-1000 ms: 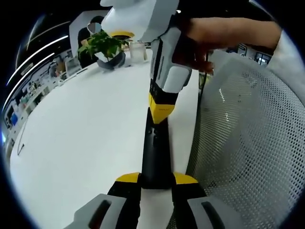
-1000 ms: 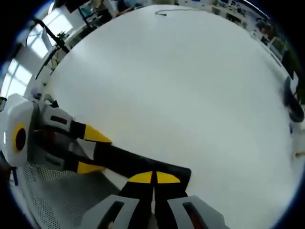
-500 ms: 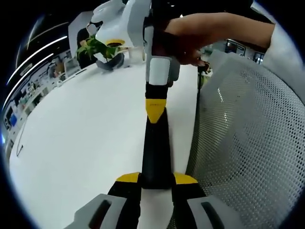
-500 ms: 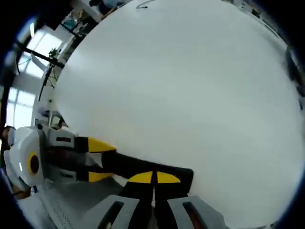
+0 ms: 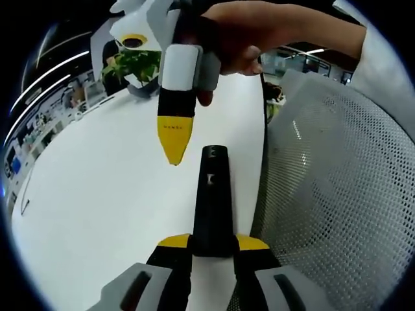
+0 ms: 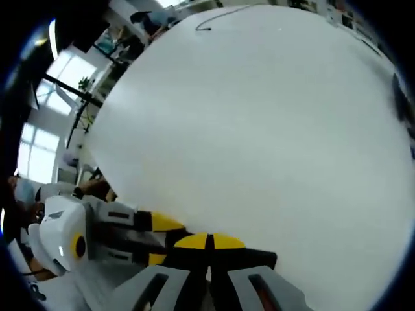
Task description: Press the specified remote control buttons in sequence, fully releasing each button before pressing the next.
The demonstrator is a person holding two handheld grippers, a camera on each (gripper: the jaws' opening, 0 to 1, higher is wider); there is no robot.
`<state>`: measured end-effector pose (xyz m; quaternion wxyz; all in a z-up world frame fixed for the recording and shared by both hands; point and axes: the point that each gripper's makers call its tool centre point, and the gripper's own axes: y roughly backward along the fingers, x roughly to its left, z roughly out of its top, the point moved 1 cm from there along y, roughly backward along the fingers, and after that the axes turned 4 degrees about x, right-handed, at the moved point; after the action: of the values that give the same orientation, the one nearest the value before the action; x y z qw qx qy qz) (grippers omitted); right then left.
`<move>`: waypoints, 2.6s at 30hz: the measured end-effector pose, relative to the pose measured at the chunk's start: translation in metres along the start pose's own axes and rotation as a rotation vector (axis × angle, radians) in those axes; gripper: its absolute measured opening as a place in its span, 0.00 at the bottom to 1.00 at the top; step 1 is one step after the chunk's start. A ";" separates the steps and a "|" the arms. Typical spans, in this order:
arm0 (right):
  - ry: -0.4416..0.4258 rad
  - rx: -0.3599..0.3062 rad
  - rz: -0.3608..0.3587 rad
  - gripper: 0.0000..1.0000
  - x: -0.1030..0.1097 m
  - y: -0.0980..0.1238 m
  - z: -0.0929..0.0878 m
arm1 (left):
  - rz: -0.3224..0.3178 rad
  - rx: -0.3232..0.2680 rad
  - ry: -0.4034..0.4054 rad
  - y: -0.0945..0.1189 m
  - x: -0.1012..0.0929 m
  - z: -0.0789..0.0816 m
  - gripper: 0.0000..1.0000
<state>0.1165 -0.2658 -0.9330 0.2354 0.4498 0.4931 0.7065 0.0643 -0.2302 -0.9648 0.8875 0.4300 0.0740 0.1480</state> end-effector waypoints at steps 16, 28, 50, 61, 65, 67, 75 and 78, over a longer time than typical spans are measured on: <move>0.019 0.164 -0.077 0.00 -0.013 -0.022 -0.024 | 0.002 0.004 0.003 0.000 0.002 0.000 0.24; -0.006 0.136 -0.074 0.00 -0.015 -0.021 -0.023 | 0.005 0.005 0.004 -0.001 0.002 0.001 0.23; -0.070 0.027 -0.029 0.00 -0.015 -0.014 -0.030 | 0.050 0.032 -0.005 0.001 0.009 0.000 0.23; -0.025 0.036 -0.051 0.00 -0.011 -0.018 -0.026 | 0.034 0.017 0.039 0.001 0.009 -0.002 0.23; -0.022 0.032 -0.056 0.00 -0.013 -0.018 -0.027 | 0.034 0.010 0.046 0.001 0.009 -0.002 0.24; -0.019 0.037 -0.060 0.00 -0.013 -0.018 -0.027 | 0.034 0.007 0.049 0.001 0.008 -0.002 0.24; 0.023 0.036 -0.109 0.00 -0.012 -0.018 -0.028 | 0.034 0.004 0.035 0.000 0.008 -0.001 0.24; 0.022 0.015 -0.127 0.00 -0.013 -0.018 -0.029 | 0.037 0.005 0.031 0.000 0.007 0.000 0.24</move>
<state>0.0953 -0.2826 -0.9574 0.2711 0.4116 0.5286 0.6912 0.0710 -0.2278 -0.9652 0.8824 0.4310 0.0800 0.1709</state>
